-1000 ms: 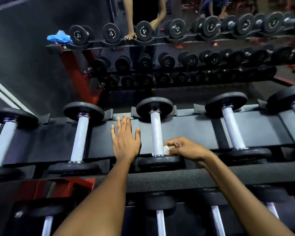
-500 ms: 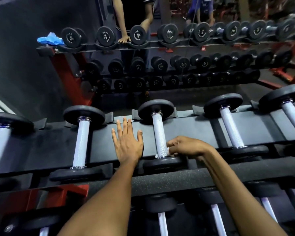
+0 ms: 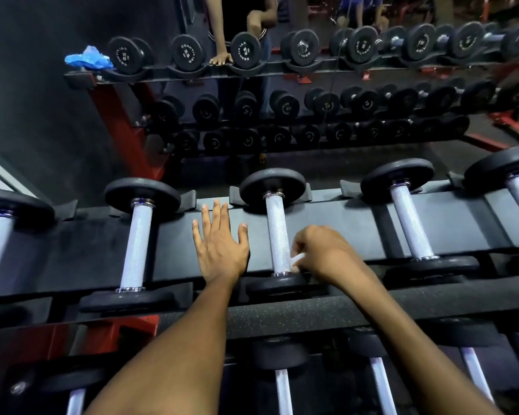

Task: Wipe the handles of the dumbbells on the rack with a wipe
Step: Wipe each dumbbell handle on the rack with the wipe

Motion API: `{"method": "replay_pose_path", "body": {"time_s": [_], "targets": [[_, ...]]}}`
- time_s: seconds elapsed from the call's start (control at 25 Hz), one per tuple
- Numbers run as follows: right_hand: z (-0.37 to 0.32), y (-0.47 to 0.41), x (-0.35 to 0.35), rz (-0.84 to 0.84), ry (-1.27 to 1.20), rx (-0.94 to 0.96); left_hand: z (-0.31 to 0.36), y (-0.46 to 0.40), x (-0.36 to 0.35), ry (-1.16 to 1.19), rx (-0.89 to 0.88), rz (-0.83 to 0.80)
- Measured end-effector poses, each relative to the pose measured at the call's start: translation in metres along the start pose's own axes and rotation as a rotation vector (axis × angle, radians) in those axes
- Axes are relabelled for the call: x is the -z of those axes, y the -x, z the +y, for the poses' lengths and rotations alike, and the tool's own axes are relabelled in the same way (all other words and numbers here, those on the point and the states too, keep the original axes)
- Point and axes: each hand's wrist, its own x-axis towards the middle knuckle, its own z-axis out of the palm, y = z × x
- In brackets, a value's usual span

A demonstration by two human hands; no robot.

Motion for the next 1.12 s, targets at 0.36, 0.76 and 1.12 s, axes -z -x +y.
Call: {"method": "replay_pose_path", "body": {"time_s": [0.36, 0.76, 1.12], "targets": [[-0.010, -0.010, 0.014, -0.177, 0.330, 0.613, 0.000, 0.000, 0.000, 0.019, -0.004, 0.009], [0.007, 0.000, 0.028, -0.195, 0.134, 0.548, 0.000, -0.002, 0.001, 0.004, 0.008, 0.004], [0.054, -0.017, 0.012, -0.010, -0.204, 0.162, 0.002, -0.001, 0.002, 0.021, 0.008, 0.005]]}}
